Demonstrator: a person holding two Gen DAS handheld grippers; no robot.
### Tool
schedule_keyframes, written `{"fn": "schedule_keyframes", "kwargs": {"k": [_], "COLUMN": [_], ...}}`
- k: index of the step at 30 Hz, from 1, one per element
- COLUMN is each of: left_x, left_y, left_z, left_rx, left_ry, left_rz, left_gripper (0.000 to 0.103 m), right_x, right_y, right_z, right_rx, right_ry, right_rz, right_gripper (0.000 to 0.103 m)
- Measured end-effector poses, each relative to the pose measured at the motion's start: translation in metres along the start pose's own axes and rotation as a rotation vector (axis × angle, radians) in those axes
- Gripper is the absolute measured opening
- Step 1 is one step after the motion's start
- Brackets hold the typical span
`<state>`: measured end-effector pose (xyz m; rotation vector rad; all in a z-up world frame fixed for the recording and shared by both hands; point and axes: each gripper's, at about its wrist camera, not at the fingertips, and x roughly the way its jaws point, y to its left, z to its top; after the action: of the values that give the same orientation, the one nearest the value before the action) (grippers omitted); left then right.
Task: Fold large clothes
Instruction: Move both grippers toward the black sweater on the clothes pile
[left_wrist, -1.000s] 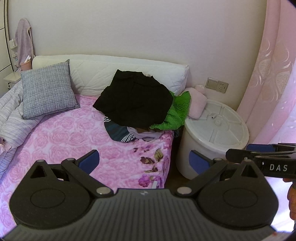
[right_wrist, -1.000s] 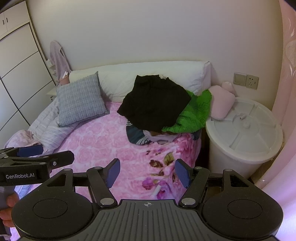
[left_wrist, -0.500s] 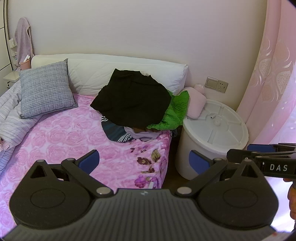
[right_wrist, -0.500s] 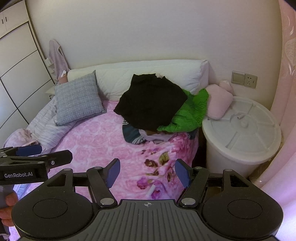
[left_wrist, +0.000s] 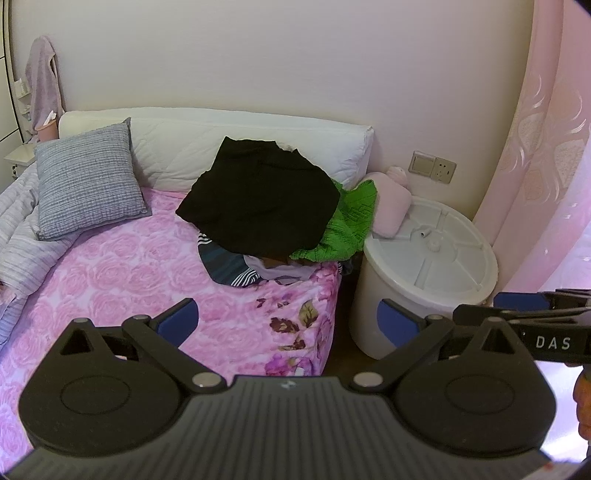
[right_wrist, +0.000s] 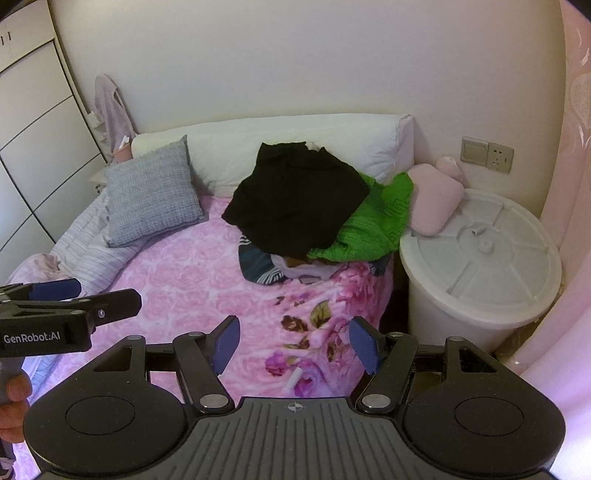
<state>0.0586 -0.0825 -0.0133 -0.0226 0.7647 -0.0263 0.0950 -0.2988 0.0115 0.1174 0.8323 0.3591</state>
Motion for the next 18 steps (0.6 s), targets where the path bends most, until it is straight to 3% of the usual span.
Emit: {"fn": "schedule_keyframes", "kwargs": {"k": [11,18], "left_x": [0.038,0.089], "left_y": [0.004,0.02], "left_z": [0.014,0.025], "left_rx": [0.008,-0.012], "left_ry": [0.043,0.093], "left_rz": [0.018,0.044], "left_gripper": [0.102,0.102], "right_x": [0.022,0.074], "right_y": [-0.018,-0.034], "right_z": [0.008,0.028], "right_rx": [0.029,0.043], "right_ry": [0.019,0.084], "right_rz": [0.002,0.042], "right_gripper": [0.063,0.063]}}
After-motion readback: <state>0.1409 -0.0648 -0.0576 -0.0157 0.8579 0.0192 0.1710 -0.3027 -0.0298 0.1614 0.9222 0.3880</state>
